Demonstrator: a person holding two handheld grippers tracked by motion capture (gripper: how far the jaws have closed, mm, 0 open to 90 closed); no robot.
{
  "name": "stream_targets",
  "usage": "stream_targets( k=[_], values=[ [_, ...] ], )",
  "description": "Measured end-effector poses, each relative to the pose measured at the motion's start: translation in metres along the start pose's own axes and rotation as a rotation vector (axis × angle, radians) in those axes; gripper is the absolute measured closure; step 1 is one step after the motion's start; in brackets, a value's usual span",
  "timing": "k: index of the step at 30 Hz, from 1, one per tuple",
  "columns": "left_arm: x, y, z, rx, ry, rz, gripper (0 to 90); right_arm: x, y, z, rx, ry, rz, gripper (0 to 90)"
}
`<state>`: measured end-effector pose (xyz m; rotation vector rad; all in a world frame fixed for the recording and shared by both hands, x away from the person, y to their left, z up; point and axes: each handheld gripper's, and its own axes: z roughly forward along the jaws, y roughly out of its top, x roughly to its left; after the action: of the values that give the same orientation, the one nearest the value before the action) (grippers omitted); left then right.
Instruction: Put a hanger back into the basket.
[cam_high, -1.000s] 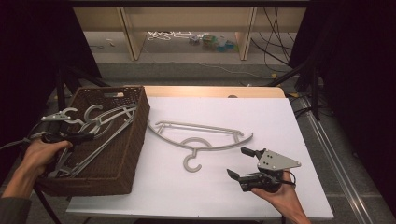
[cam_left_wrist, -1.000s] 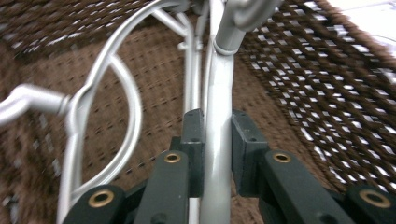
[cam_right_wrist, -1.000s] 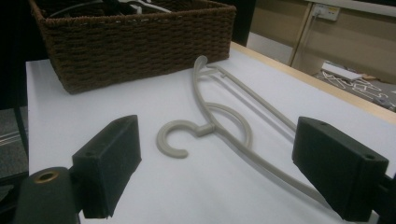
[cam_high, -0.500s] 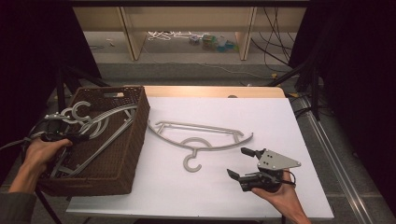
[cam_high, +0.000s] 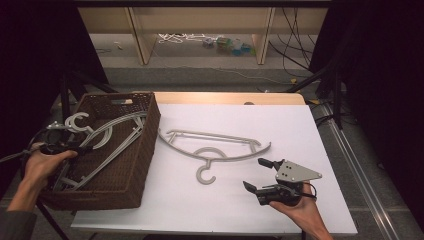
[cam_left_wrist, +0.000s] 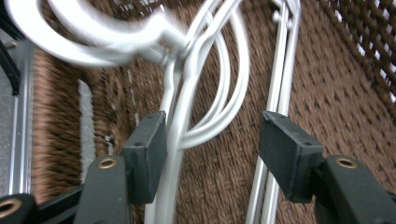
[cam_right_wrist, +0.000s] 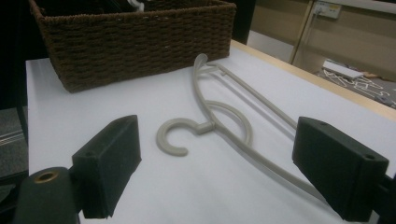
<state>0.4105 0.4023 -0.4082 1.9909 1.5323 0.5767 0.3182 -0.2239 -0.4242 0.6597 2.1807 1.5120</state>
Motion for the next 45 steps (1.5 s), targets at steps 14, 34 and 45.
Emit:
stream_targets(
  k=[14,34,45],
  values=[
    [-0.042,0.011,-0.038,-0.255,-0.061,-0.058,29.4,0.000,0.001,0.000,-0.011,-0.006,-0.002,16.2],
    [-0.150,0.013,-0.065,-0.512,-0.323,-0.019,22.4,-0.001,0.001,-0.001,-0.016,-0.006,0.001,16.2],
    [-0.184,0.008,-0.060,-0.586,-0.387,0.003,21.5,-0.004,-0.001,-0.002,-0.015,0.000,0.005,16.2]
  ],
)
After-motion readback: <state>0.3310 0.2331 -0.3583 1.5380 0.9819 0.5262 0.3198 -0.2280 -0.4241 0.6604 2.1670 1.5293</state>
